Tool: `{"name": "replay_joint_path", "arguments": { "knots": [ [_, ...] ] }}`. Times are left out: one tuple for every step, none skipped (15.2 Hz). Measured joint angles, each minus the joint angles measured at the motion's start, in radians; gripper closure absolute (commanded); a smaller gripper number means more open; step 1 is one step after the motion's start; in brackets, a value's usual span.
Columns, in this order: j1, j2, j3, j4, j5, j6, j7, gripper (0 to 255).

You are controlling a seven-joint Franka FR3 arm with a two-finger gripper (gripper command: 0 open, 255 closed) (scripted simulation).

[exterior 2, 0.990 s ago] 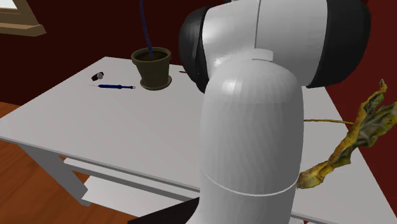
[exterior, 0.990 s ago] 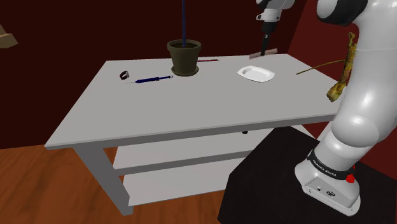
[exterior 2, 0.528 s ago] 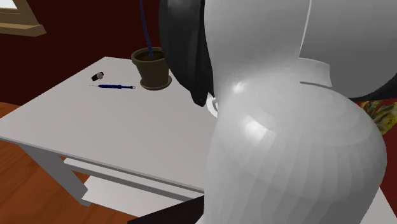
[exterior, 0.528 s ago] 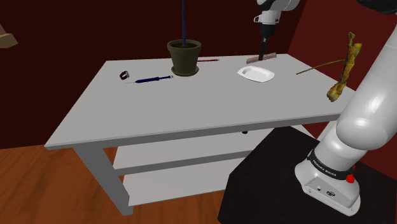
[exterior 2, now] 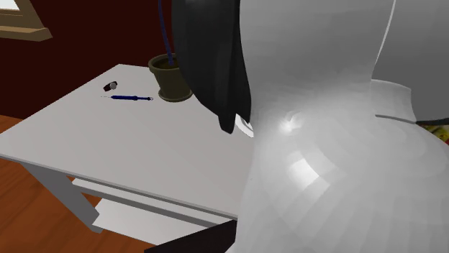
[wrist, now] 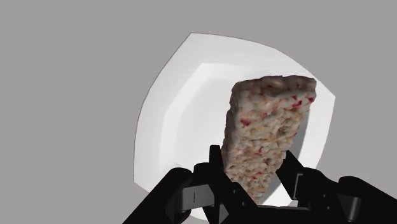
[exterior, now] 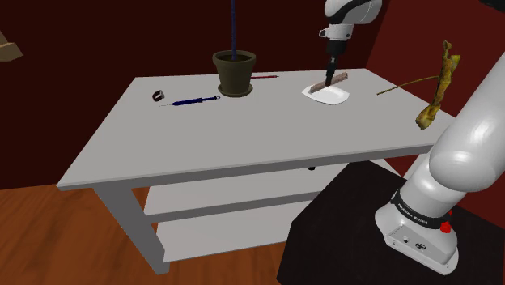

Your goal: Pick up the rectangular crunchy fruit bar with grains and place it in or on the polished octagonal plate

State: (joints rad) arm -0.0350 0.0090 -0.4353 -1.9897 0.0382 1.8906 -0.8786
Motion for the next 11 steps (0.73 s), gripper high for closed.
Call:
{"name": "replay_joint_path", "arguments": {
  "knots": [
    [0.0,0.002,-0.001,-0.01,0.001,0.011,-0.001,255],
    [-0.001,0.007,-0.001,-0.017,0.003,0.023,-0.003,255],
    [-0.002,0.012,-0.002,-0.027,0.005,0.037,-0.006,255],
    [-0.003,0.015,-0.003,-0.037,0.007,0.05,-0.008,255],
    [-0.003,0.021,-0.003,-0.042,0.009,0.06,-0.01,255],
    [-0.003,0.025,-0.003,-0.051,0.011,0.073,-0.012,255],
    [-0.003,0.031,-0.003,-0.057,0.015,0.084,-0.013,255],
    [-0.002,0.033,-0.002,-0.067,0.016,0.096,-0.014,255],
    [-0.003,0.036,-0.002,-0.072,0.018,0.103,-0.016,255],
    [-0.003,0.038,-0.002,-0.074,0.019,0.107,-0.017,255],
    [-0.003,0.04,-0.002,-0.075,0.019,0.11,-0.018,255]
  ]
}}
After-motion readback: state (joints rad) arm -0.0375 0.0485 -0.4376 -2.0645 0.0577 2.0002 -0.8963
